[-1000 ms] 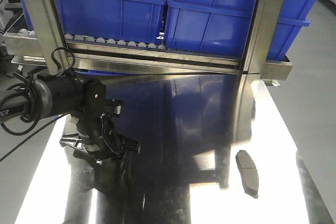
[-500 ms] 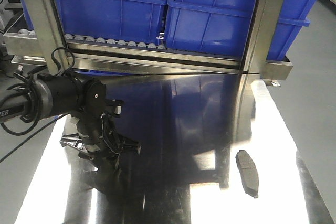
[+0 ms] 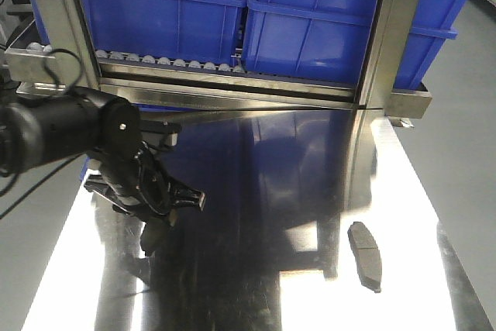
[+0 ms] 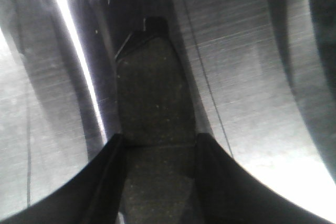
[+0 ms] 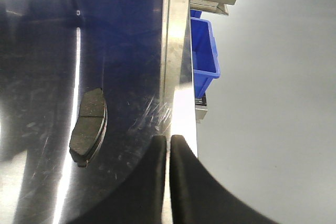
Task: Move and align brake pads A on conveyor
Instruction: 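Lower the open left gripper around the brake pad and close it, then lift the brake pad with the left gripper and hold it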
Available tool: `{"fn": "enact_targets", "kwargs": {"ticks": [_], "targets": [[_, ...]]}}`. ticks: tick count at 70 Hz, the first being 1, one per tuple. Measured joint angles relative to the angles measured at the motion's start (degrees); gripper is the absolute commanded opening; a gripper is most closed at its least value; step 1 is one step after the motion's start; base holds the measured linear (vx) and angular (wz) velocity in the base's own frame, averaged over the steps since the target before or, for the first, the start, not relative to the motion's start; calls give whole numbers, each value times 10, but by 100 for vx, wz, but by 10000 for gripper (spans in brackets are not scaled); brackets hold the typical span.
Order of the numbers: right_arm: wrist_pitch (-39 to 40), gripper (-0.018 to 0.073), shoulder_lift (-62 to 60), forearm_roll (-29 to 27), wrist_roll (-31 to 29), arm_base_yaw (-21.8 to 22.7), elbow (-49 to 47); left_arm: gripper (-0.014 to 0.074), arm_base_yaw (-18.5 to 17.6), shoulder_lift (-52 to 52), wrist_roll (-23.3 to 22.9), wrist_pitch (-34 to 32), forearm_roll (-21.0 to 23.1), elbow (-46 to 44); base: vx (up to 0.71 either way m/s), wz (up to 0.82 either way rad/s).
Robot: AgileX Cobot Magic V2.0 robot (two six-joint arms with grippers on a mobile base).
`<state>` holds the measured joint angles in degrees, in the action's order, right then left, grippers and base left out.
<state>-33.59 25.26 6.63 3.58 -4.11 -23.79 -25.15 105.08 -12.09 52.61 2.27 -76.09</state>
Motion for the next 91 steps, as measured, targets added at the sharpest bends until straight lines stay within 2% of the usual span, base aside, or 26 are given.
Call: {"fn": "enact_targets", "kwargs": {"ticks": [17, 51, 68, 91], "targets": [[0, -1, 0, 0, 0, 0, 0, 153, 0, -111, 4, -48, -17, 90, 0, 0], [0, -1, 0, 0, 0, 0, 0, 157, 0, -437, 4, -114, -33, 301, 0, 0], [0, -1, 0, 0, 0, 0, 0, 157, 0, -588, 10, -172, -38, 410, 0, 0], [0, -1, 0, 0, 0, 0, 0, 157, 0, -784, 28, -220, -41, 508, 0, 0]]}}
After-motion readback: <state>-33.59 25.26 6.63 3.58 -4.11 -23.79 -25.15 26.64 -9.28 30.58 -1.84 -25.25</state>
